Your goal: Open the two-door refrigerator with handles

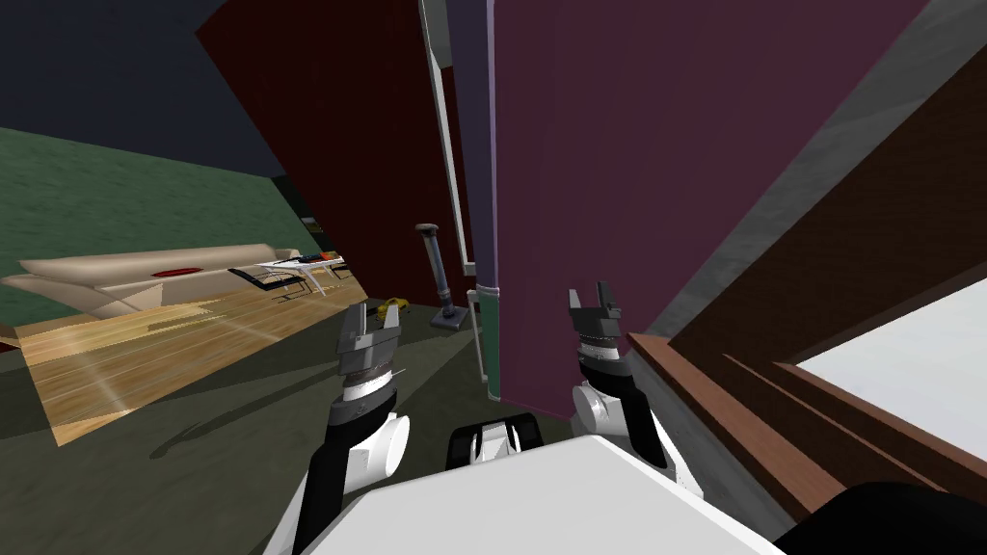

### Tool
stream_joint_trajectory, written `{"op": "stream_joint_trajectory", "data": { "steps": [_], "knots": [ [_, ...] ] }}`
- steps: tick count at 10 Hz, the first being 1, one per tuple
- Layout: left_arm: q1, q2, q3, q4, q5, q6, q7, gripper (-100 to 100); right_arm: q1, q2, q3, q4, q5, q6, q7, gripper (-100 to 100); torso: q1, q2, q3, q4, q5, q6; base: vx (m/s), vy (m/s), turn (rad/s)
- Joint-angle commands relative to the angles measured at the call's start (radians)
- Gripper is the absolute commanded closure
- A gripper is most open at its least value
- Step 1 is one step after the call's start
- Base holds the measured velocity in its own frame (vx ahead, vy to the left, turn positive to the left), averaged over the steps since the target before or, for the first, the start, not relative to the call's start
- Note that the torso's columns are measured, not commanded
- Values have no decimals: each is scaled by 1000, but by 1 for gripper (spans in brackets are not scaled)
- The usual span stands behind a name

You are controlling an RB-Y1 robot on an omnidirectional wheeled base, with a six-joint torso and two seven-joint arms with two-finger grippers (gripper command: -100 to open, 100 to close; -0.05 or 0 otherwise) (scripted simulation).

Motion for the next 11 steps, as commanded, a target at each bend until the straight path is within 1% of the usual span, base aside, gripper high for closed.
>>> {"op": "stream_joint_trajectory", "data": {
  "steps": [1, 2, 3, 4, 7, 11],
  "knots": [
    [0, 0, 0, 0, 0, 0, 0, 0, 0, 0, 0, 0, 0, 0, 0, 0, 0, 74, -148, 74, 0, 0, 0, 0, 0],
    [0, 0, 0, 0, 0, 0, 0, 0, -1, -36, -3, 3, 9, 2, 9, -100, 0, 148, -295, 148, 0, 0, 12, 16, -10],
    [0, 0, 0, 0, 0, 0, 0, 0, -3, -61, -7, 7, 19, 4, 19, -100, 1, 181, -364, 181, 0, 0, 16, 38, -19],
    [0, 0, 0, 0, 0, 0, 0, 0, -5, -86, -11, 11, 31, 7, 32, -100, 2, 190, -384, 190, 1, 0, 14, 52, -19],
    [0, 0, 0, 0, 0, 0, 0, 0, -12, -148, -31, 27, 85, 17, 87, -100, 2, 194, -389, 194, 0, 0, 27, 81, -30],
    [0, 0, 0, 0, 0, 0, 0, 0, -25, -202, -70, 51, 190, 37, 192, -100, 3, 190, -392, 193, 1, -2, 41, 114, -51]
  ]
}}
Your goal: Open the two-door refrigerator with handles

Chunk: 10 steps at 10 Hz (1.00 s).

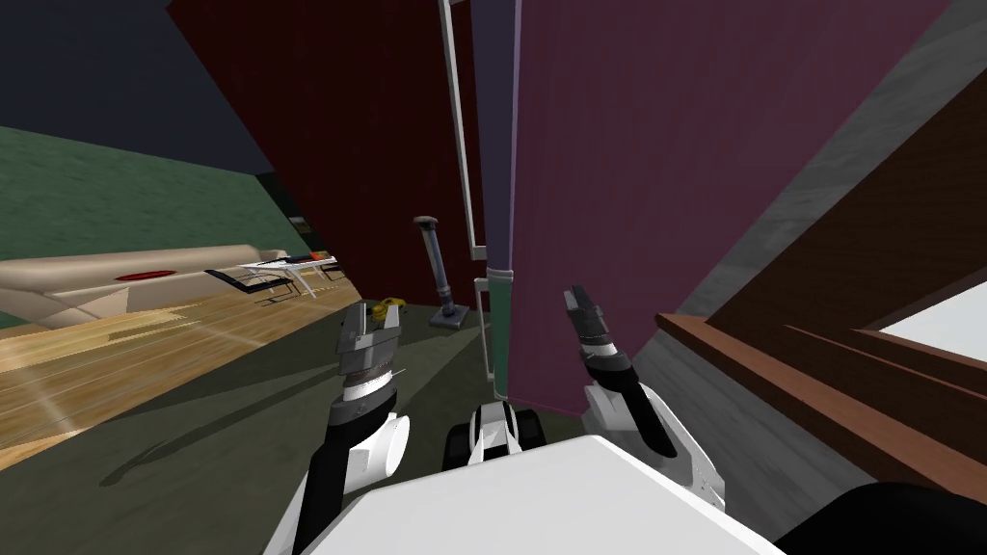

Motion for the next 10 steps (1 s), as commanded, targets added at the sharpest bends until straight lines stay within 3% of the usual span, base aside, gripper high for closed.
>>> {"op": "stream_joint_trajectory", "data": {
  "steps": [1, 10],
  "knots": [
    [0, 0, 0, 0, 0, 0, 0, 0, -9, -28, -25, 16, 78, 15, 79, -100, 1, -2, -1, -1, 1, -1, 60, 134, -67],
    [0, 0, 0, 0, 0, 0, 0, 0, -34, -71, -103, 57, 289, 53, 297, -100, 5, -10, -7, -4, 2, -7, 34, 120, -46]
  ]
}}
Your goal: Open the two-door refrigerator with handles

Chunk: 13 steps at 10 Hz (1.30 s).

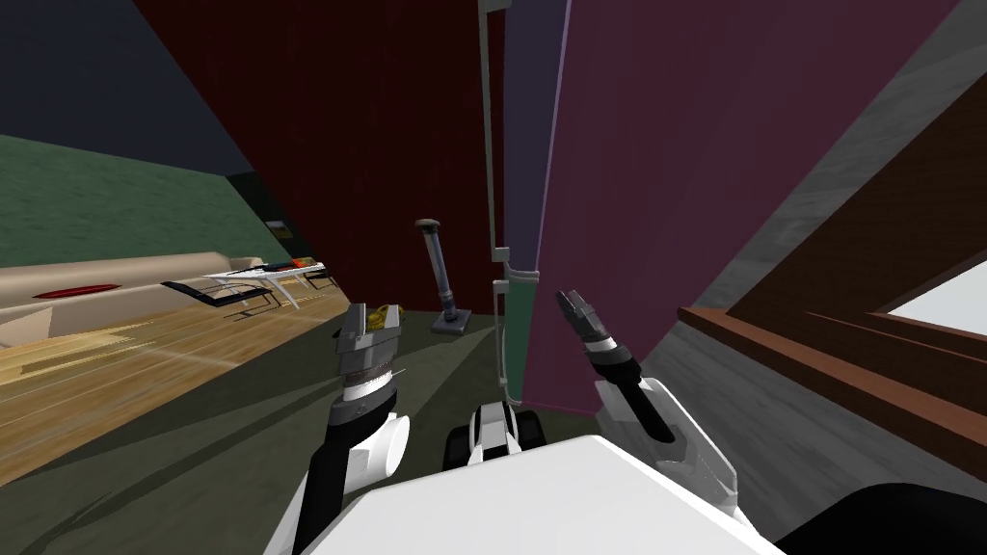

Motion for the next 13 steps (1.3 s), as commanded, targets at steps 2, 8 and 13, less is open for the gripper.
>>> {"op": "stream_joint_trajectory", "data": {
  "steps": [2, 8, 13],
  "knots": [
    [0, 0, 0, 0, 0, 0, 0, 0, -16, -21, -33, 24, 94, 20, 96, -100, 2, -1, 0, -1, 0, -1, 31, 149, -46],
    [0, 0, 0, 0, 0, 0, 0, 0, -38, -59, -91, 74, 247, 52, 252, -100, 2, -3, -2, -2, 0, -4, 32, 125, -47],
    [0, 0, 0, 0, 0, 0, 0, 0, -57, -96, -134, 119, 376, 79, 383, -100, 5, -7, -5, -3, 1, -7, 35, 127, -50]
  ]
}}
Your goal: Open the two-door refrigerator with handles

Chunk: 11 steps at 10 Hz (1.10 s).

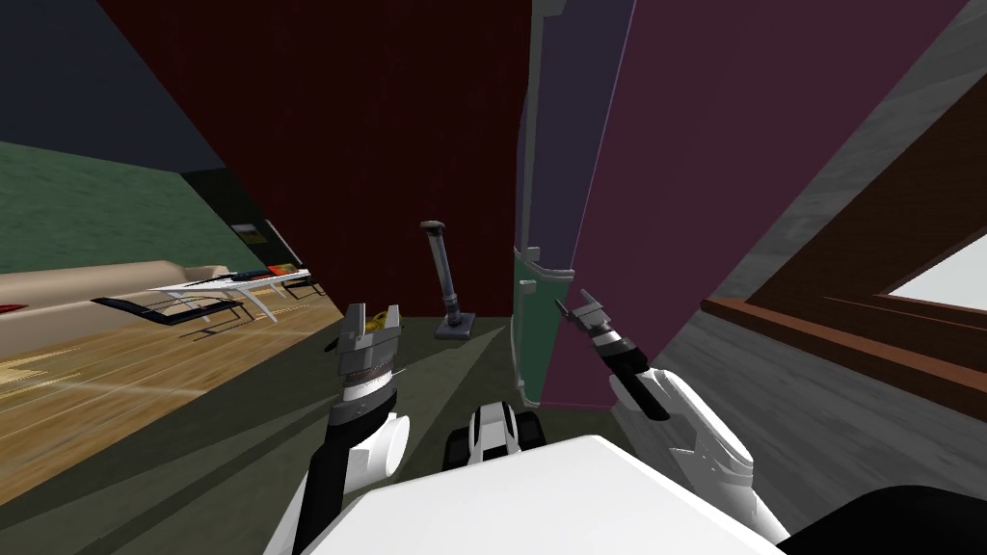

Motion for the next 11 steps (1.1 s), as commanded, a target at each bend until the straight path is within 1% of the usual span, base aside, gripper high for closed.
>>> {"op": "stream_joint_trajectory", "data": {
  "steps": [1, 2, 3, 4, 6, 7, 8, 9, 10, 11],
  "knots": [
    [0, 0, 0, 0, 0, 0, 0, 0, -11, -15, -6, 21, 54, 1, 56, -100, 0, -1, -1, 0, 0, -1, 24, 92, -21],
    [0, 0, 0, 0, 0, 0, 0, 0, -18, -29, -20, 37, 93, 10, 96, -100, -1, -1, -1, 0, 0, -2, 15, 78, -34],
    [0, 0, 0, 0, 0, 0, 0, 0, -24, -44, -34, 53, 120, 19, 122, -100, -1, -1, -1, 0, -1, -2, 31, 139, -64],
    [0, 0, 0, 0, 0, 0, 0, 0, -24, -44, -34, 53, 131, 19, 135, -100, 2, -3, -1, -2, -1, -1, 23, 125, -32],
    [0, 0, 0, 0, 0, 0, 0, 0, -36, -75, -61, 84, 197, 35, 199, -100, 1, -2, -1, -1, 0, -3, 23, 116, -33],
    [0, 0, 0, 0, 0, 0, 0, 0, -36, -75, -61, 84, 204, 35, 210, -100, -3, -5, -3, -1, -1, 1, 24, 141, 23],
    [0, 0, 0, 0, 0, 0, 0, 0, -42, -90, -73, 98, 239, 43, 245, -100, -11, -6, -4, 0, -3, 5, 22, 132, -38],
    [0, 0, 0, 0, 0, 0, 0, 0, -47, -105, -85, 112, 270, 51, 271, -100, -19, -6, -4, 0, -6, 7, 30, 153, -65],
    [0, 0, 0, 0, 0, 0, 0, 0, -47, -105, -85, 112, 272, 51, 278, -100, -21, -7, -4, 0, -7, 7, 16, 120, -28],
    [0, 0, 0, 0, 0, 0, 0, 0, -52, -120, -97, 125, 302, 58, 310, -100, -23, -7, -4, -1, -8, 6, 8, 97, -24]
  ]
}}
